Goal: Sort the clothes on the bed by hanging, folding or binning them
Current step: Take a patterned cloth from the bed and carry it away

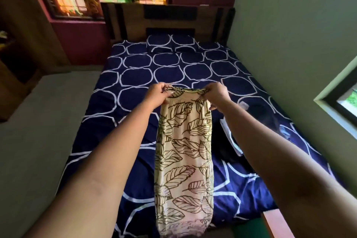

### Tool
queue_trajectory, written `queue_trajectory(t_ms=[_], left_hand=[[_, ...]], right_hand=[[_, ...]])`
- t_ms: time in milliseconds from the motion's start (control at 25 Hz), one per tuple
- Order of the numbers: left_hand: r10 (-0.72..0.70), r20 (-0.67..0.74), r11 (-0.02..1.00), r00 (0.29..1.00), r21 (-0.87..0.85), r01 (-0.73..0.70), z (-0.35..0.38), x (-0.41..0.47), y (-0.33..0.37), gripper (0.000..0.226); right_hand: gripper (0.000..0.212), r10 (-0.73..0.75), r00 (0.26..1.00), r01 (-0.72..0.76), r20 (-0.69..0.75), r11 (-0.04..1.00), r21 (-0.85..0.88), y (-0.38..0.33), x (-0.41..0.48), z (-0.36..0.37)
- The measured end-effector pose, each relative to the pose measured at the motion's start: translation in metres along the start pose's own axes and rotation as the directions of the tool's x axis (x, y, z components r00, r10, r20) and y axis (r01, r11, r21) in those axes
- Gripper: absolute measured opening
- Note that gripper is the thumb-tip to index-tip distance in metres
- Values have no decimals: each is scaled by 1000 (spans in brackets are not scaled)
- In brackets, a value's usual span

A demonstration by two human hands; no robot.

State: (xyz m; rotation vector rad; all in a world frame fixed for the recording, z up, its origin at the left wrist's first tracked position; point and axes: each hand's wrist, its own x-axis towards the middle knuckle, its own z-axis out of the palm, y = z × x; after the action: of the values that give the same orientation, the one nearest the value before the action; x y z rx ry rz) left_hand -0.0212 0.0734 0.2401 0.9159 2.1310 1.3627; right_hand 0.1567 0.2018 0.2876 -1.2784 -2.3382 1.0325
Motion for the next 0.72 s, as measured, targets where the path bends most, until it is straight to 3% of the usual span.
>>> queue_trajectory(t_ms=[240,360,520,600,720], left_hand=[[-205,-43,973,978,-115,199,24,61,-40,23],[-295,-40,943,955,-174,284,43,79,-55,22],[-278,-50,959,959,-75,274,75,100,-91,28],[-213,-95,976,972,-59,208,88,112,-116,42],[-122,23,992,992,-40,122,106,119,-162,92]], right_hand=[[18,80,987,-89,141,994,60,14,76,38],[21,11,983,-7,185,1000,-25,29,105,60],[50,-22,956,62,292,990,-130,75,147,112],[68,-43,942,96,333,985,-146,100,171,136],[100,-51,907,15,417,996,89,129,175,167]])
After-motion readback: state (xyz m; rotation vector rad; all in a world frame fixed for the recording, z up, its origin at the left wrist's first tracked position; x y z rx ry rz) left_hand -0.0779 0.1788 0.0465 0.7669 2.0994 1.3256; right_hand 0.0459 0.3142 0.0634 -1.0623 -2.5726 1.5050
